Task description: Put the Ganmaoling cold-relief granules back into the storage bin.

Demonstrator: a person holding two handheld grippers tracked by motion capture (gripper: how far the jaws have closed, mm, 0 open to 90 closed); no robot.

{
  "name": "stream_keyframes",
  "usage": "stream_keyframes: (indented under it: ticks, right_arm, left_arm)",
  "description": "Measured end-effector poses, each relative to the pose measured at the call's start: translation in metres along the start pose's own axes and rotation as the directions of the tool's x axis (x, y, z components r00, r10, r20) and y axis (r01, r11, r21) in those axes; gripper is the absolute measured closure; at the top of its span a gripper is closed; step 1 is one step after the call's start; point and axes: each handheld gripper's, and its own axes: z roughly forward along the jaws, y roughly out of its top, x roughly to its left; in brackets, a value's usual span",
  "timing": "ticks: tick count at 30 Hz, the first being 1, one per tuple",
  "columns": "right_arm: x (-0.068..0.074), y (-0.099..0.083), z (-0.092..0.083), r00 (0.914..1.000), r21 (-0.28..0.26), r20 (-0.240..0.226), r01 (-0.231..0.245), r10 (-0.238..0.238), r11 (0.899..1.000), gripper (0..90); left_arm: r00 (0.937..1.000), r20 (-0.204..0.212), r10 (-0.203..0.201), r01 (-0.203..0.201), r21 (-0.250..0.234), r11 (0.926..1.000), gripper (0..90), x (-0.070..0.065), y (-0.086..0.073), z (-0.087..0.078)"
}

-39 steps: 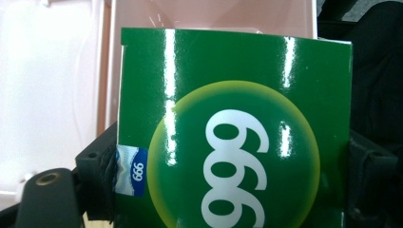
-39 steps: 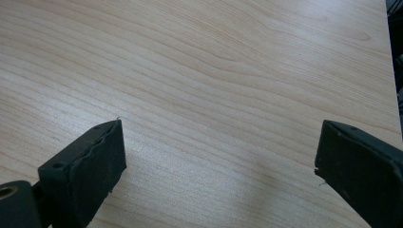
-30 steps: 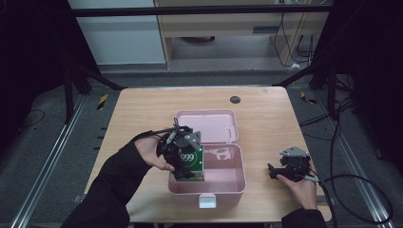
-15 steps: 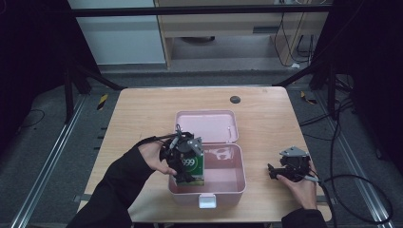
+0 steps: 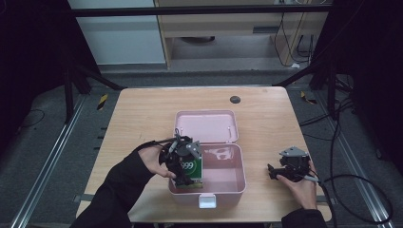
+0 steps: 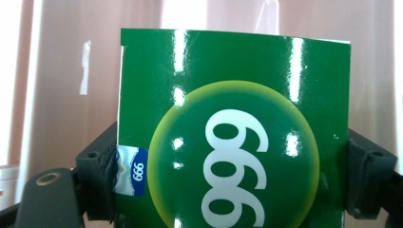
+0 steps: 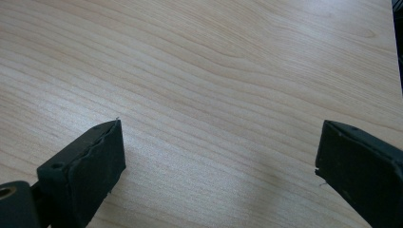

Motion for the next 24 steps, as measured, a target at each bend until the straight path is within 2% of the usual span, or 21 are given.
stream_keyframes:
  ticks: [8,21,24]
  right_arm:
    - [0.000,0.000,0.000,1.0000,0.000,0.000,0.004,-0.004,1.000,3.0]
    - [0.000,0.000,0.001,1.0000,0.003,-0.003,-0.001,0.001,1.000,2.5]
    - [0.000,0.000,0.001,1.0000,0.004,-0.003,0.001,-0.001,1.000,2.4]
  left_arm:
    - [1.0000,-0.003,-0.007,0.007,-0.007,1.0000,14.3,0.001,-0.005,0.005]
    - [0.9998,-0.019,0.006,-0.005,0.028,0.9996,14.1,0.001,-0.005,0.015]
    - [0.9999,-0.012,-0.001,0.001,0.022,0.9998,13.9,0.001,-0.007,0.019]
